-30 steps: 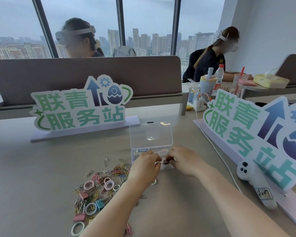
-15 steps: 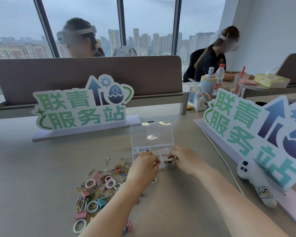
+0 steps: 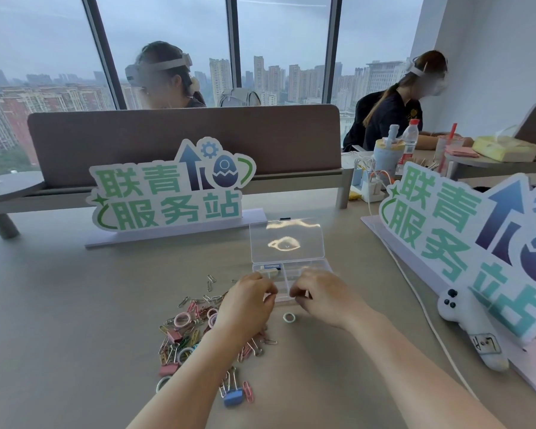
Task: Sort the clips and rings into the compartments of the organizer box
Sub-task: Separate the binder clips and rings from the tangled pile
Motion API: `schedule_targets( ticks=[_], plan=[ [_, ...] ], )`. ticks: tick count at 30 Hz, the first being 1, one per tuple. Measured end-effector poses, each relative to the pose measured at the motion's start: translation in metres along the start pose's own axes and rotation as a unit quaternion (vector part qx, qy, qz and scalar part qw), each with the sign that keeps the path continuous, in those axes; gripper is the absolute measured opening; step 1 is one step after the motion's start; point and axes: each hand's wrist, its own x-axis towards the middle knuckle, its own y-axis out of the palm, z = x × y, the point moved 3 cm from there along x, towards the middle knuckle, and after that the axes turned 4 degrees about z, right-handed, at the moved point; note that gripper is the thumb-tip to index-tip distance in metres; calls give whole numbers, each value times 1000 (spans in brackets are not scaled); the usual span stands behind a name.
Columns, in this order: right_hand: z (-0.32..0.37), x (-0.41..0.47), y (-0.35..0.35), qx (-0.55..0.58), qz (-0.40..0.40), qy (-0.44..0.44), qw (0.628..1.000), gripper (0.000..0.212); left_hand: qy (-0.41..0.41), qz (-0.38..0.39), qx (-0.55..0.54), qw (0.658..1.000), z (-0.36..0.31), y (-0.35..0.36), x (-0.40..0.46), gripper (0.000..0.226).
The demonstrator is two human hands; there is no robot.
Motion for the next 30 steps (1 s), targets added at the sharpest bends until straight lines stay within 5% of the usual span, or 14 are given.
schedule_targets(
  ticks=[15, 30],
  plan=[
    [31, -11, 28, 4, 9, 54, 999, 12, -58, -18, 12, 998, 40, -23, -56, 13],
    [23, -9, 29, -64, 79, 127, 987, 11, -61, 43, 70, 995, 9, 2, -17, 22]
  ],
)
